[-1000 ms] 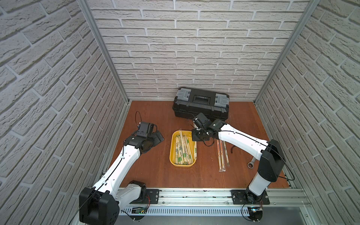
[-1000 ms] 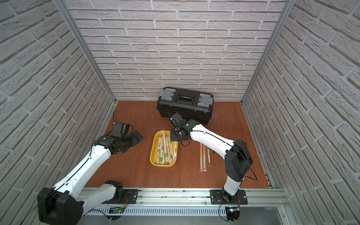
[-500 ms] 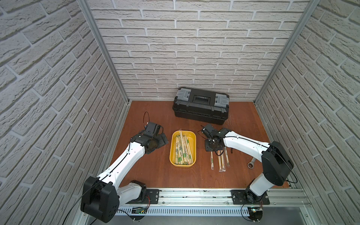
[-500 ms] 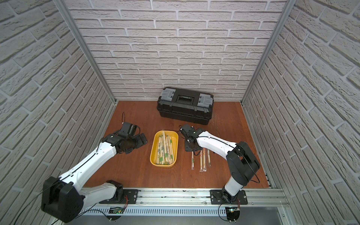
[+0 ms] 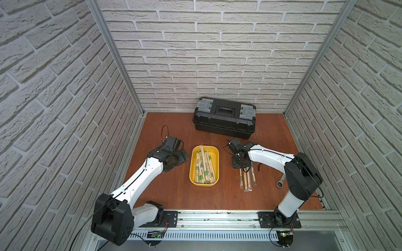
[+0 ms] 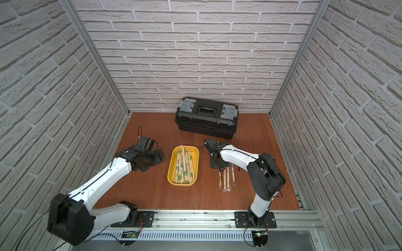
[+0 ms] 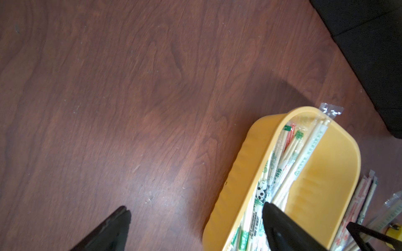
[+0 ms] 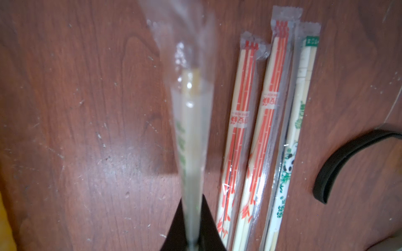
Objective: Take the paired disposable chopsticks out of the storage box
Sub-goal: Place the paired disposable chopsticks at the center of the board, then pick up the paired disposable chopsticks from the storage box.
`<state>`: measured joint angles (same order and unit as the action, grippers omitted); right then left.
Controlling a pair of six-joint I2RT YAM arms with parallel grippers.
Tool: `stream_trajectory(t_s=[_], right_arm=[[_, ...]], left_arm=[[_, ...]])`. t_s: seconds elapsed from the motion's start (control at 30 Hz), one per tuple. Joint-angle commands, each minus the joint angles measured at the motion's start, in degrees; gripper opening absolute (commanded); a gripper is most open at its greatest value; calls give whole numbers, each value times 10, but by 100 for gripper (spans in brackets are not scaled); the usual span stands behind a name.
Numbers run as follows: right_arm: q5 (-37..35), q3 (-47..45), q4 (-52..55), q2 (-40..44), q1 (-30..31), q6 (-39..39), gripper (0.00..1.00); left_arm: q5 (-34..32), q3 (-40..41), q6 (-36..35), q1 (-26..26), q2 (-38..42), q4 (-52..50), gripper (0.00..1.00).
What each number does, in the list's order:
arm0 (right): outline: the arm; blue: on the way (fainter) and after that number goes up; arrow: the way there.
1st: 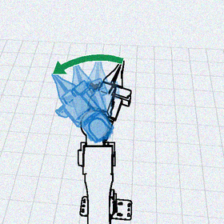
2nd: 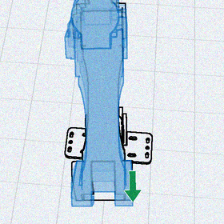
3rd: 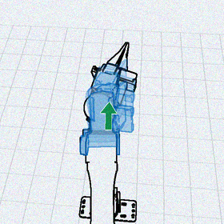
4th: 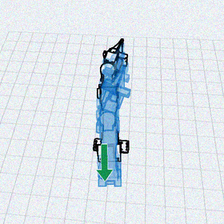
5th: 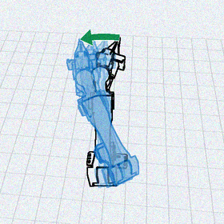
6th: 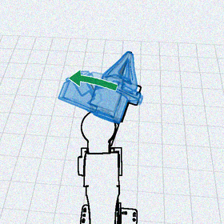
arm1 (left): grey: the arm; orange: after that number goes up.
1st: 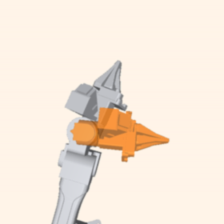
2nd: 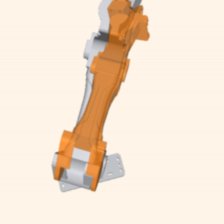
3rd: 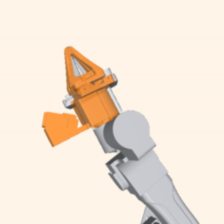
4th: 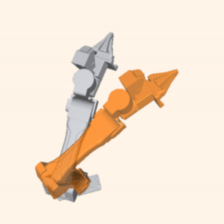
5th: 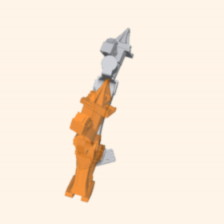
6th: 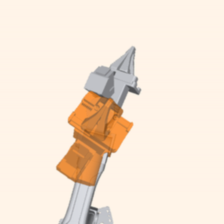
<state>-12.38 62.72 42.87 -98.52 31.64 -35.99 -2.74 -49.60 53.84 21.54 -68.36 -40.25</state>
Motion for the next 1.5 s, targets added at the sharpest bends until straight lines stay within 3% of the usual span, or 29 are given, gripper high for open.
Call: stream_trajectory(t_s=[0.0, 0.23, 0.47, 0.8, 1.23, 1.47], right_arm=[[-12, -9, -9, -9, -8, 10, 14], [-17, -8, -6, -15, -15, 14, 27], [-3, -4, 6, 23, -15, 9, 28], [85, 61, -3, 84, 12, -13, 31], [133, 193, -43, -36, 93, -41, 38], [145, 247, -50, -108, 122, -45, 38]], left_arm=[[-10, -8, 3, 3, -2, 11, 98], [-10, -4, 4, 5, -3, 14, 98], [-12, -2, -2, 7, -3, 16, 98], [-23, 2, -21, -17, -19, 13, 98], [34, 19, -50, -107, -25, 19, 98], [49, 34, -50, -124, -24, 31, 98]])
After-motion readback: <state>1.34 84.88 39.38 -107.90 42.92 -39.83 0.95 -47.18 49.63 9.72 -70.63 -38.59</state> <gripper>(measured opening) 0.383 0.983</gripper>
